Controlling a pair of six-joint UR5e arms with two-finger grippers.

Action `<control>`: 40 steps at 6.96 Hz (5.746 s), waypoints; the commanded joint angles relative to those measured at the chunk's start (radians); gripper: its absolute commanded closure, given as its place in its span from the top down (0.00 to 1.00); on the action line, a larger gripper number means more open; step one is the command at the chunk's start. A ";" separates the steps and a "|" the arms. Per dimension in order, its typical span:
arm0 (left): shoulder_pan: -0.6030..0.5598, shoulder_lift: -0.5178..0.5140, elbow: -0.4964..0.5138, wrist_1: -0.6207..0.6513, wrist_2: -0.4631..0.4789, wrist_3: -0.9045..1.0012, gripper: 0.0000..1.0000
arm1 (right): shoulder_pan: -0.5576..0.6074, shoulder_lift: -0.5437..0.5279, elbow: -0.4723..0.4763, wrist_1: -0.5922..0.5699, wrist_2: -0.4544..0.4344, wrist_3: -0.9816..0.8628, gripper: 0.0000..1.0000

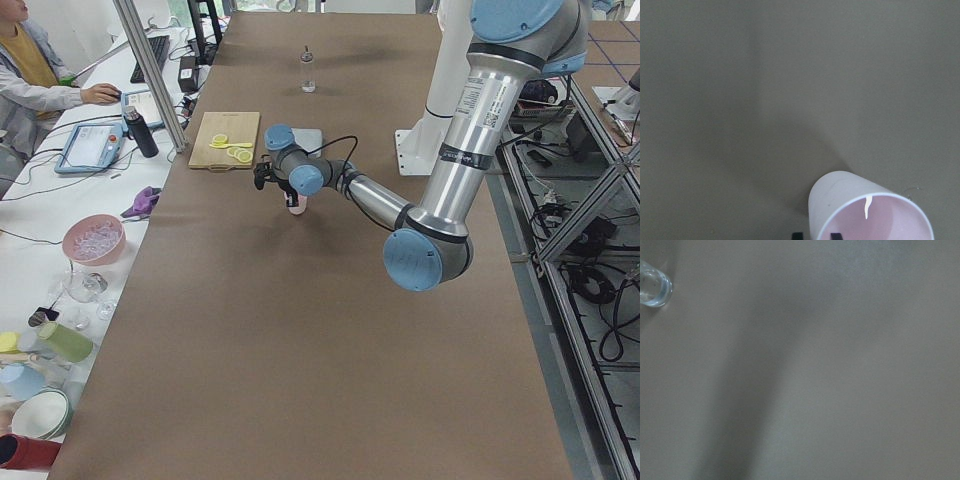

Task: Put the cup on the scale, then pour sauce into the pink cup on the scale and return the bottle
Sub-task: 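Reach the left gripper to the pink cup and grasp it, then carry the pink cup with the left gripper onto the scale and release, then lift the left gripper away from the cup while the right gripper reaches the glass dispenser, then grasp the glass sauce dispenser with the right gripper and lift it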

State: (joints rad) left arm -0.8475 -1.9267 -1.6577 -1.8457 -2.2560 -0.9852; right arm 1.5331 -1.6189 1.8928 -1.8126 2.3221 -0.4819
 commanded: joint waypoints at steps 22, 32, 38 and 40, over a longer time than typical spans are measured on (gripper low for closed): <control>0.015 -0.377 0.003 0.241 -0.030 -0.311 0.98 | -0.376 -0.144 -0.174 1.175 0.150 0.566 0.88; -0.001 -0.368 -0.005 0.255 -0.030 -0.311 0.98 | -0.709 0.034 -0.487 1.911 -0.403 1.014 0.91; -0.004 -0.363 -0.007 0.255 -0.030 -0.311 0.98 | -0.740 0.083 -0.555 1.984 -0.466 1.046 0.92; -0.005 -0.363 -0.010 0.255 -0.030 -0.311 0.98 | -0.751 0.102 -0.639 2.085 -0.490 1.057 0.91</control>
State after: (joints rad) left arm -0.8522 -2.2903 -1.6664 -1.5907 -2.2856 -1.2962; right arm 0.7872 -1.5310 1.3017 0.2159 1.8451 0.5703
